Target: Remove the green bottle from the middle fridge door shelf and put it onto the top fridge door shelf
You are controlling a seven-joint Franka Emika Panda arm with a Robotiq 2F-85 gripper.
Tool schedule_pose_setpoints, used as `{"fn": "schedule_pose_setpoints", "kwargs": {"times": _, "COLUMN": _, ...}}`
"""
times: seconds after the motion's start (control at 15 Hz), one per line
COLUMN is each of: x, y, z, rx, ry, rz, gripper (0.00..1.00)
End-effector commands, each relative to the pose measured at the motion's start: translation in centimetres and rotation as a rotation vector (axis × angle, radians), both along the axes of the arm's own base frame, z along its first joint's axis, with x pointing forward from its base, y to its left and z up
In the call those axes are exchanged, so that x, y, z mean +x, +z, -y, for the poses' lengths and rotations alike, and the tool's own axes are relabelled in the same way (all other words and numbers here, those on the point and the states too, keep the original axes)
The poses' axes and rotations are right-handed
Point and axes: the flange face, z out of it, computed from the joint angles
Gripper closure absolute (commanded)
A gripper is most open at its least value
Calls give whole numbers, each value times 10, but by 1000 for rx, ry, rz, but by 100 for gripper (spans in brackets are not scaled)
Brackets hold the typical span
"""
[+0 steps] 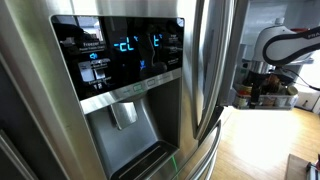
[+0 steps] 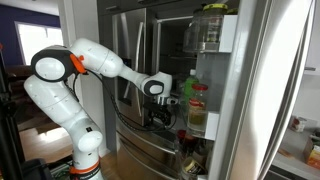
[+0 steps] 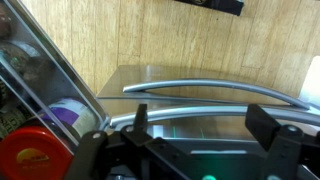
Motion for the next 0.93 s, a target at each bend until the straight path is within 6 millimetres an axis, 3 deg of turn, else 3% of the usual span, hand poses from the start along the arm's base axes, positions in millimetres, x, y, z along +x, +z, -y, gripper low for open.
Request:
{"fn": "schedule_pose_setpoints", "kwargs": {"times": 0.0, "x": 6, "y": 20, "z": -36, "rx": -37, "ry": -35, "rz": -27, "gripper": 0}}
{"fn": "schedule_pose_setpoints", "kwargs": {"times": 0.47, "x": 15, "y": 85, "z": -84, "rx": -378, "ry": -156, "rz": 86, "gripper": 0}}
{"fn": "schedule_pose_setpoints", "kwargs": {"times": 0.87, "x": 8, "y": 151, "z": -89, "rx": -701, "ry": -95, "rz": 233, "gripper": 0}}
